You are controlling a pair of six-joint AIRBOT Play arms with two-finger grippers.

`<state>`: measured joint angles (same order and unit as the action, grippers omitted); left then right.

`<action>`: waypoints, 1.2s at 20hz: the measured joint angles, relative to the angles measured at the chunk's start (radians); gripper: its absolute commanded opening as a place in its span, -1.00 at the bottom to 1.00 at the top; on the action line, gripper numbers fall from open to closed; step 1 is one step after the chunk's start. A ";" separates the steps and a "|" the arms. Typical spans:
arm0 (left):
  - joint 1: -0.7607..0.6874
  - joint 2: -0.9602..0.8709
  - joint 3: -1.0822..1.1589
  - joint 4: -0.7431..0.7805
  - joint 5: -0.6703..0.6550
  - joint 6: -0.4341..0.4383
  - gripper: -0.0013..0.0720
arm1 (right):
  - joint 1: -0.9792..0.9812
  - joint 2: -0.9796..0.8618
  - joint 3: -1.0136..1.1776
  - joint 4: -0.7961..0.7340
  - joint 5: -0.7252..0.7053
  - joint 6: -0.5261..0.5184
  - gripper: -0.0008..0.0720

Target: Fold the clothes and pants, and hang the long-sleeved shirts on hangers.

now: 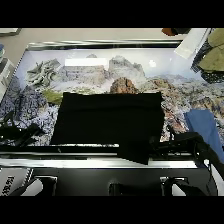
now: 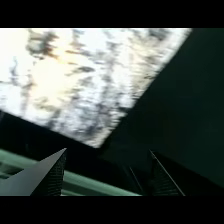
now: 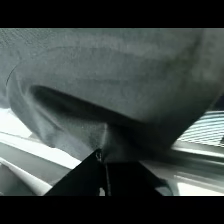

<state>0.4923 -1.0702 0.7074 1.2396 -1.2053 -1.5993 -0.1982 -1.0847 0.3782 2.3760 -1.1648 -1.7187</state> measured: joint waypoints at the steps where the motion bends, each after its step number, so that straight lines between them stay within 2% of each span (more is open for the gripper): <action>1: 0.041 0.006 -0.024 -0.022 -0.002 0.034 0.60 | 0.004 -0.002 0.000 -0.001 0.009 0.003 -0.90; 6: 0.188 0.013 -0.145 -0.246 0.012 0.226 0.59 | 0.014 -0.003 0.000 -0.005 0.032 0.003 -0.90; 10: 0.193 0.010 -0.189 -0.333 0.037 0.301 0.59 | 0.015 -0.003 0.000 -0.006 0.049 -0.002 -0.90; 14: 0.187 0.010 -0.203 -0.351 0.043 0.317 0.59 | 0.015 -0.003 0.000 -0.006 0.063 -0.006 -0.90; 24: 0.141 -0.036 -0.207 -0.293 0.040 0.275 0.59 | 0.015 -0.003 0.000 -0.005 0.069 -0.009 -0.90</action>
<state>0.6334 -1.1061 0.5003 0.9470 -1.1648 -1.3243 -0.1833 -1.0878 0.3782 2.3707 -1.0954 -1.7279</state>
